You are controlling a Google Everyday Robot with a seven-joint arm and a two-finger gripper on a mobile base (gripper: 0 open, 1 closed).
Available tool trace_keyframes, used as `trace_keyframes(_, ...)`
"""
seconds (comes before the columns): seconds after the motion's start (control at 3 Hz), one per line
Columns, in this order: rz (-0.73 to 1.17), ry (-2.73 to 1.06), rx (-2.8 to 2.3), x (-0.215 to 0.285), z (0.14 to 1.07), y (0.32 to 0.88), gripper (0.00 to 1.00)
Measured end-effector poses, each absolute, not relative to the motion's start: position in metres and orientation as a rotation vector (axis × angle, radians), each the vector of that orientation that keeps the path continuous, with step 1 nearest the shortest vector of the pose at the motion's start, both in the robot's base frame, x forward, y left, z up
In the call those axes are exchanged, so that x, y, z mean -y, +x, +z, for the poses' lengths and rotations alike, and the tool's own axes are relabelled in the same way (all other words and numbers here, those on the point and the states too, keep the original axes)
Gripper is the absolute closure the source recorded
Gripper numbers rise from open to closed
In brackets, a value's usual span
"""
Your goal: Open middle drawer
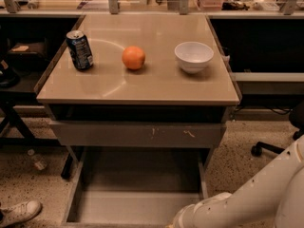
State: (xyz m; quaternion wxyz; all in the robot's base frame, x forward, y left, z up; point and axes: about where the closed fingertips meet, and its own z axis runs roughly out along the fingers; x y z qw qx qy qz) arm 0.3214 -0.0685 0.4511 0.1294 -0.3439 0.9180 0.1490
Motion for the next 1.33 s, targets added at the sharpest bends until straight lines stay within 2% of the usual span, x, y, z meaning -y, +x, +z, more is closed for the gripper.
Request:
trace_keyframes(0.33,0.388,-0.903,-2.69,0.088,0.472,0.317,1.0)
trace_keyframes(1.0,0.162,-0.169,-3.051,0.212,0.515,0.162,1.0)
trace_keyframes(1.33,0.103,-0.07,-3.053,0.228,0.532,0.141,0.82)
